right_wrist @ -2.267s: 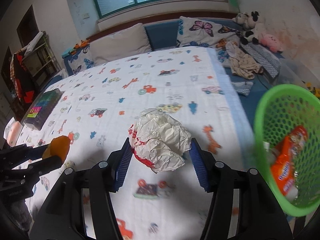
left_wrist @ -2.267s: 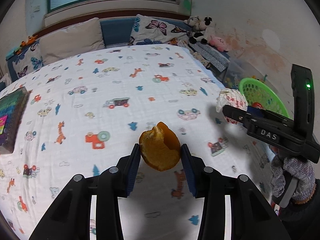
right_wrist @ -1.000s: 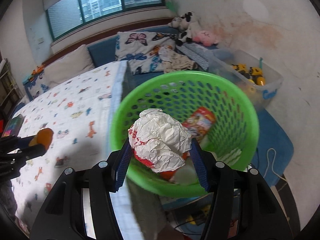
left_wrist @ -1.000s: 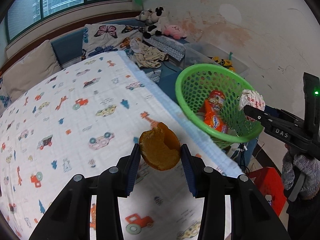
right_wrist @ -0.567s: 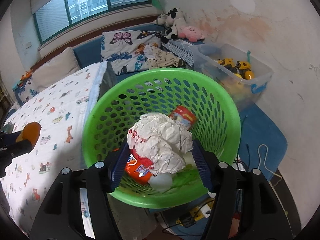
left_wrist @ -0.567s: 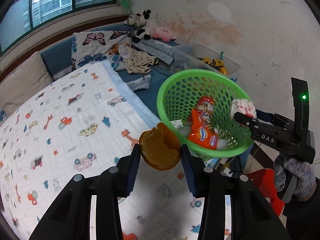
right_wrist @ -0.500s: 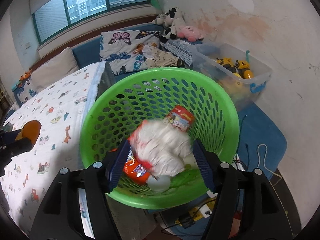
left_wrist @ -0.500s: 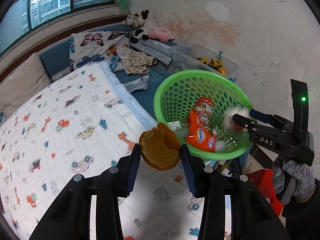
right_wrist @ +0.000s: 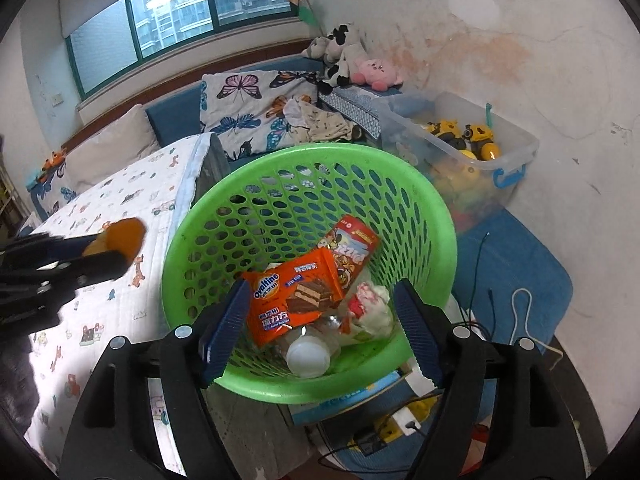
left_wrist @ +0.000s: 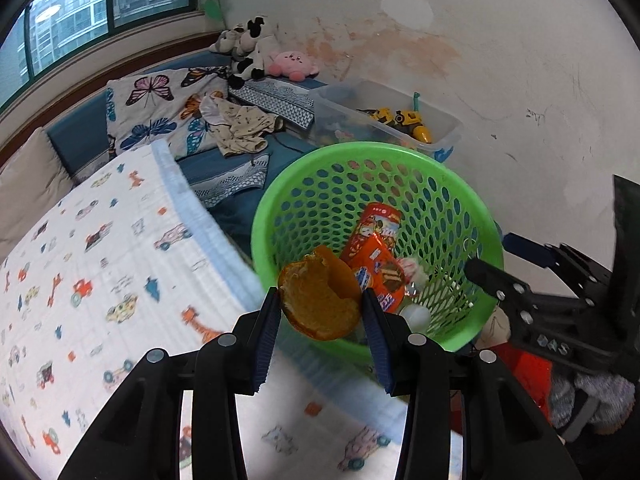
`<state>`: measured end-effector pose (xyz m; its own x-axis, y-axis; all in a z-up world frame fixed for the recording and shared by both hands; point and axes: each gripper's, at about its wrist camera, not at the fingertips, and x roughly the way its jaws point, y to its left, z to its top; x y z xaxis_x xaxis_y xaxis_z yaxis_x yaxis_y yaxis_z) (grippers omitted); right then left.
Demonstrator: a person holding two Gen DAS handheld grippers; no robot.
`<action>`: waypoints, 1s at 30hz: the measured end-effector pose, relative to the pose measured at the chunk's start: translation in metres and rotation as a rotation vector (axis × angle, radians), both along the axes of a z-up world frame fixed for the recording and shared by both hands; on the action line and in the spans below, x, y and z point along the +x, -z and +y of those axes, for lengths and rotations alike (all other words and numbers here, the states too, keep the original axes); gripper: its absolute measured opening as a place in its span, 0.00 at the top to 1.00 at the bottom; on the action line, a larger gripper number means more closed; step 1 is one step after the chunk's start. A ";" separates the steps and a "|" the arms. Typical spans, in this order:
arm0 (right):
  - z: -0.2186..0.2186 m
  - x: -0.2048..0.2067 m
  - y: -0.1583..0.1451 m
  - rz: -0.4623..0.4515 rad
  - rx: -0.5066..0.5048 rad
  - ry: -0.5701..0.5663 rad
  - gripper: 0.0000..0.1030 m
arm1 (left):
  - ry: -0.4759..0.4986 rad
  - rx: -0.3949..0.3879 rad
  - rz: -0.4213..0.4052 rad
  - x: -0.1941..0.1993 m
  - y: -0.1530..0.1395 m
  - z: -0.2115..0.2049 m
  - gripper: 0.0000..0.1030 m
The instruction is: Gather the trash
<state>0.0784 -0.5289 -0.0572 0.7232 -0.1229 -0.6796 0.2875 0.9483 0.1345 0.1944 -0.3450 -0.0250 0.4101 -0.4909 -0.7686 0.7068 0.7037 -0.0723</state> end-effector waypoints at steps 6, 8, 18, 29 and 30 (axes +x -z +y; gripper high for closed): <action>-0.003 -0.007 -0.003 -0.016 0.013 0.001 0.27 | 0.018 0.014 0.021 0.005 0.012 -0.019 0.60; -0.004 -0.009 -0.003 -0.021 0.016 0.001 0.27 | 0.018 0.019 0.033 0.007 0.016 -0.024 0.60; -0.006 -0.015 0.005 -0.015 0.043 0.006 0.26 | 0.014 0.005 0.024 0.010 0.019 -0.037 0.40; 0.011 -0.023 0.004 -0.026 0.062 -0.012 0.24 | -0.042 -0.017 -0.008 0.001 0.008 0.000 0.24; 0.014 -0.024 0.004 -0.027 0.060 -0.014 0.23 | -0.051 -0.024 -0.011 -0.001 0.005 0.007 0.23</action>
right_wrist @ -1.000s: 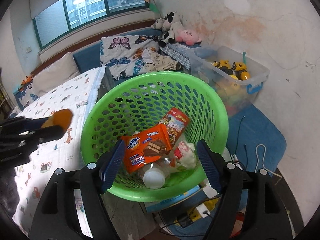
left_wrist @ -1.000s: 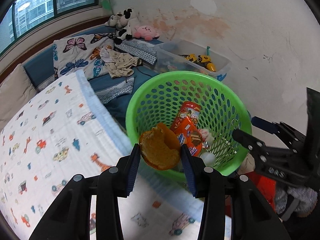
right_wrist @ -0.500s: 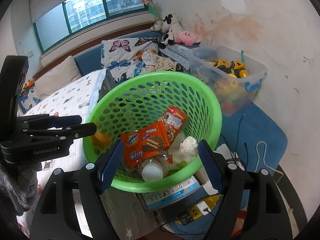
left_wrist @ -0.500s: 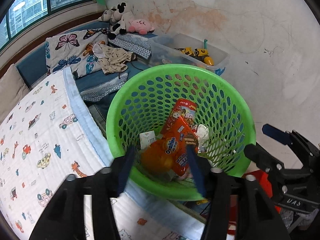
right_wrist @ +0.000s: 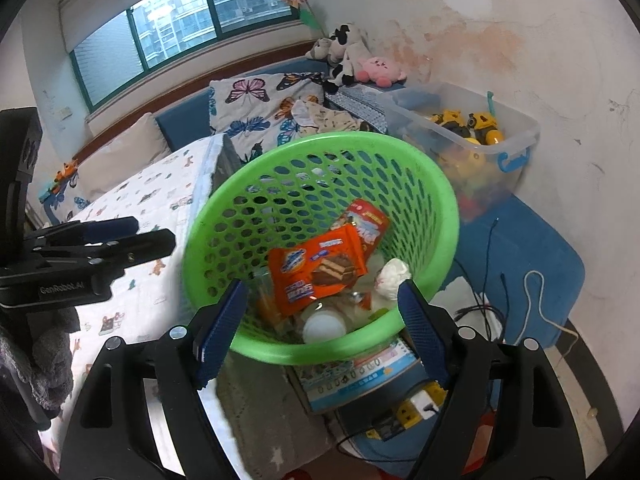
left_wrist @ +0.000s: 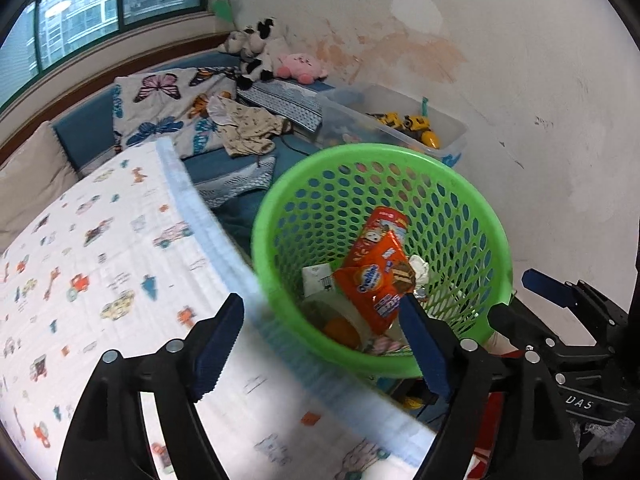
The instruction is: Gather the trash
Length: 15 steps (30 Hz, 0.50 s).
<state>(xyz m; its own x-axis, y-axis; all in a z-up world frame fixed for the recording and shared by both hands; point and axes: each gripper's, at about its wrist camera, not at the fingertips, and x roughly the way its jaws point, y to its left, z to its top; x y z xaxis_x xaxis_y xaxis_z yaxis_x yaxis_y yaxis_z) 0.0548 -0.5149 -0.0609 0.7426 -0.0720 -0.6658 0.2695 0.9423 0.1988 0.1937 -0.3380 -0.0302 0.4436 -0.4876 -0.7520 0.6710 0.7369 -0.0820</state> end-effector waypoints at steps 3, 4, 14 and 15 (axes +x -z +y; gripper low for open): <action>0.014 -0.003 -0.004 -0.013 -0.008 -0.015 0.22 | -0.019 -0.017 -0.009 -0.004 -0.007 0.019 0.20; 0.017 -0.004 -0.005 -0.016 -0.008 -0.020 0.21 | -0.030 -0.019 -0.020 -0.007 -0.010 0.028 0.19; 0.068 -0.011 -0.018 -0.051 -0.019 -0.090 0.16 | -0.141 -0.070 -0.049 -0.023 -0.027 0.108 0.11; 0.072 -0.012 -0.018 -0.051 -0.022 -0.096 0.15 | -0.160 -0.071 -0.052 -0.025 -0.027 0.118 0.11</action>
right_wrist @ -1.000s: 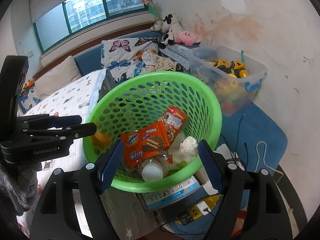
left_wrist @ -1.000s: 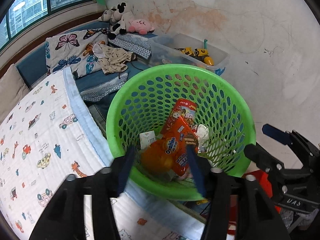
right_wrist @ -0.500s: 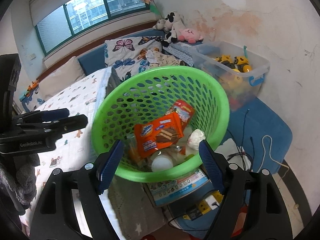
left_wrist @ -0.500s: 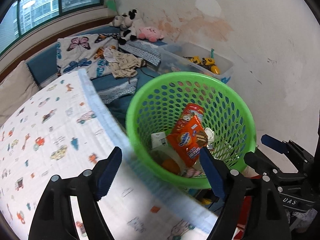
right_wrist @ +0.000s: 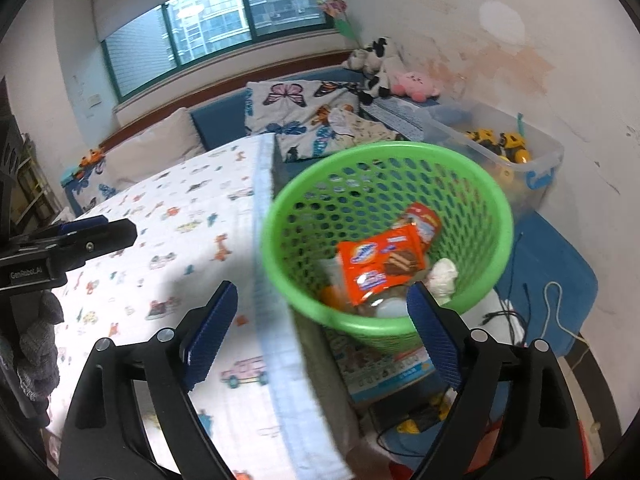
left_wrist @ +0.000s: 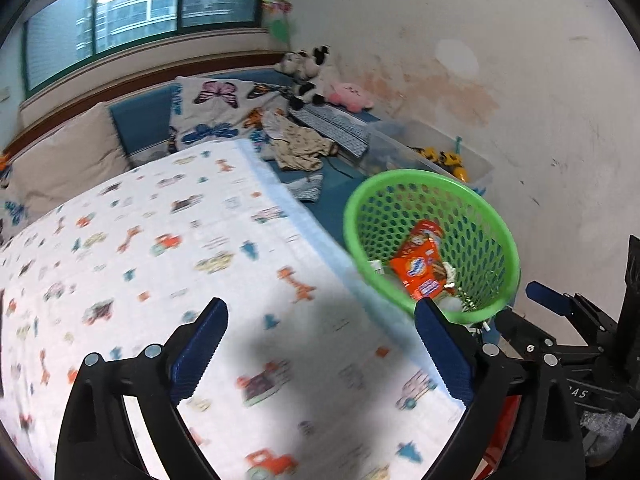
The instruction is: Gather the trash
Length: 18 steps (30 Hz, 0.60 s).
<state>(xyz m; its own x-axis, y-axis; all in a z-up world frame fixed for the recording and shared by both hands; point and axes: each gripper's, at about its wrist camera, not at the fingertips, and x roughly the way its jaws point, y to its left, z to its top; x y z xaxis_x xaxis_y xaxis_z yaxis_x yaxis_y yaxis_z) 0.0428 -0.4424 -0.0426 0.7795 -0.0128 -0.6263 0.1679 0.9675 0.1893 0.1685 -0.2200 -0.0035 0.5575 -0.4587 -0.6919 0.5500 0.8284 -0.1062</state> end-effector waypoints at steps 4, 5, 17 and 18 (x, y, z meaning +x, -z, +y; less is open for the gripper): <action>0.021 -0.001 -0.002 -0.002 -0.024 -0.023 0.12 | -0.046 -0.017 0.008 -0.005 0.000 0.033 0.10; 0.026 -0.001 -0.003 -0.001 -0.028 -0.029 0.12 | -0.061 -0.017 0.008 -0.007 0.000 0.042 0.10; 0.072 -0.009 -0.010 -0.013 -0.079 -0.096 0.09 | -0.202 -0.012 -0.035 -0.034 0.001 0.119 0.07; 0.075 -0.009 -0.010 -0.015 -0.076 -0.100 0.09 | -0.206 -0.008 -0.042 -0.037 0.001 0.122 0.07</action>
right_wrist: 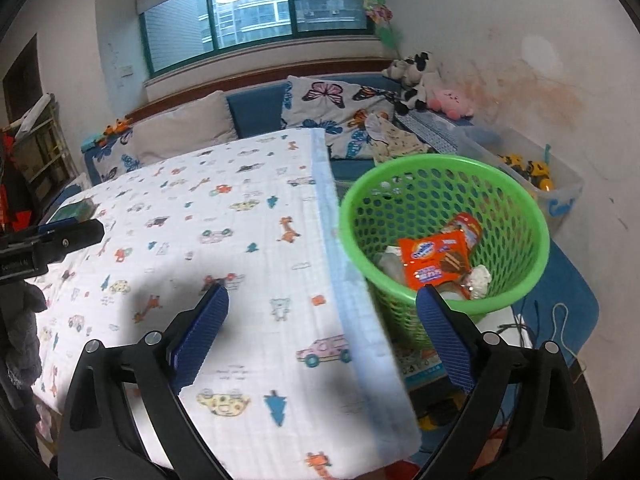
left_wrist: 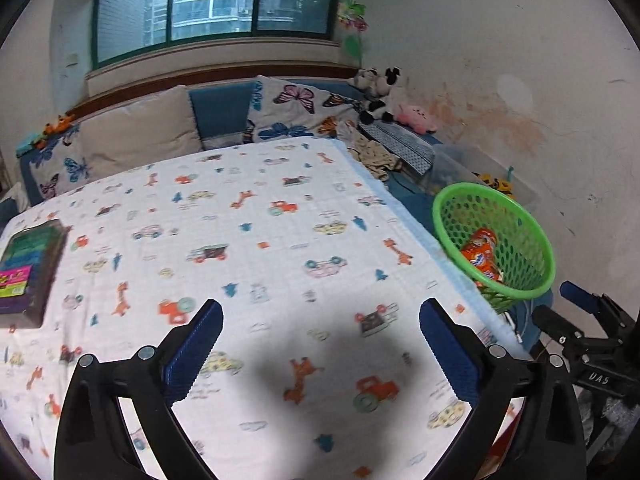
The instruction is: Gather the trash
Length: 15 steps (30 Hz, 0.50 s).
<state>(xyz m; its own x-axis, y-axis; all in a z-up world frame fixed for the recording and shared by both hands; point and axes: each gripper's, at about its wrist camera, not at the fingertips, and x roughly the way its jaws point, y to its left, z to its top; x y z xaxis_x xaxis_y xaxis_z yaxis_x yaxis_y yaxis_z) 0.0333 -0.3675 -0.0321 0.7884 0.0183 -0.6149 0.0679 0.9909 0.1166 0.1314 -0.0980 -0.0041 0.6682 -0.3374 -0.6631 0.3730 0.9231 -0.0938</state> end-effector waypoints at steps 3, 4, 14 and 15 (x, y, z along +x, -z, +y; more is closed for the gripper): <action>0.008 -0.002 -0.001 -0.002 0.004 -0.015 0.08 | -0.012 0.008 -0.013 -0.008 0.000 0.009 0.07; 0.010 -0.003 -0.001 -0.002 0.003 -0.020 0.08 | -0.017 0.009 -0.016 -0.010 0.001 0.012 0.07; 0.026 -0.010 -0.001 -0.002 0.024 -0.051 0.08 | -0.071 0.008 -0.048 -0.032 0.000 0.043 0.07; 0.029 -0.010 -0.002 -0.002 0.021 -0.057 0.08 | -0.077 0.008 -0.048 -0.033 0.001 0.046 0.07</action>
